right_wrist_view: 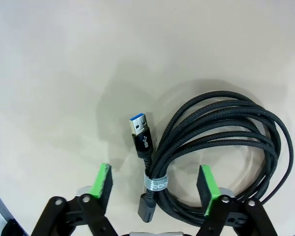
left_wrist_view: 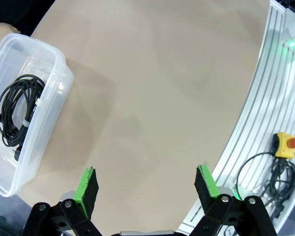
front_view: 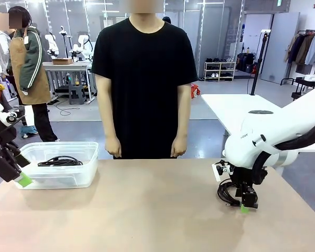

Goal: Organize and store the cables.
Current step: Place the USB Extension Cable into the Organizing box.

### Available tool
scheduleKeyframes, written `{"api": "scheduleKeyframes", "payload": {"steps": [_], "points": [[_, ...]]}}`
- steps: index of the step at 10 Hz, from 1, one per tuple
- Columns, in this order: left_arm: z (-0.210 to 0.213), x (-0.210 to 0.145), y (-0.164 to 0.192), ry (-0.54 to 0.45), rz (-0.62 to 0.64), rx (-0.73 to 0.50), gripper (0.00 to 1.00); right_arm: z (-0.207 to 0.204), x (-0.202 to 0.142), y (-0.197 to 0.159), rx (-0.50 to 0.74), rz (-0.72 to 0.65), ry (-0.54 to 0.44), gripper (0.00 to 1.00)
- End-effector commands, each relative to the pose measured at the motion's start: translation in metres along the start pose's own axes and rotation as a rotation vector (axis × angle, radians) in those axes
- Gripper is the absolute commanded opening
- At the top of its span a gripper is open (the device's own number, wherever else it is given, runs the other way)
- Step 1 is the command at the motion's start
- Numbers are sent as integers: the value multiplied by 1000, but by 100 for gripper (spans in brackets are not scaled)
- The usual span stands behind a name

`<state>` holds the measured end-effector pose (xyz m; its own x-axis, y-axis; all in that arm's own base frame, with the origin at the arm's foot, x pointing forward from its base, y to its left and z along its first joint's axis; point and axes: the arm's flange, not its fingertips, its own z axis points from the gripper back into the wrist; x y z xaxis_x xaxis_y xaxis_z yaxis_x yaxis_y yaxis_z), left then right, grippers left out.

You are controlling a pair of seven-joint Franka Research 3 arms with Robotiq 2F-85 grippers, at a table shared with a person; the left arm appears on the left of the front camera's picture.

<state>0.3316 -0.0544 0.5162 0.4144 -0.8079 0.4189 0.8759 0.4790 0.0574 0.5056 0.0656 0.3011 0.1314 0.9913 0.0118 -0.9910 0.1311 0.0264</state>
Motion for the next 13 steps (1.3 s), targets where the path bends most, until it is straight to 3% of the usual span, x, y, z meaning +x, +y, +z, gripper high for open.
{"api": "scheduleKeyframes", "payload": {"steps": [1, 2, 7, 9, 13], "points": [[3, 4, 2, 11, 13, -2, 100, -4, 1, 0, -35, 1, 33, 12], [3, 4, 2, 11, 13, -2, 100, -4, 1, 1, -32, 5, 37, 0], [3, 4, 2, 11, 13, -2, 100, 7, 3, 2, -38, -6, 33, 0], [3, 4, 2, 11, 13, -2, 100, 37, 15, 10, -55, -6, 7, 0], [3, 4, 2, 11, 13, -2, 100, 102, 105, 41, -72, 19, 27, 0]]}}
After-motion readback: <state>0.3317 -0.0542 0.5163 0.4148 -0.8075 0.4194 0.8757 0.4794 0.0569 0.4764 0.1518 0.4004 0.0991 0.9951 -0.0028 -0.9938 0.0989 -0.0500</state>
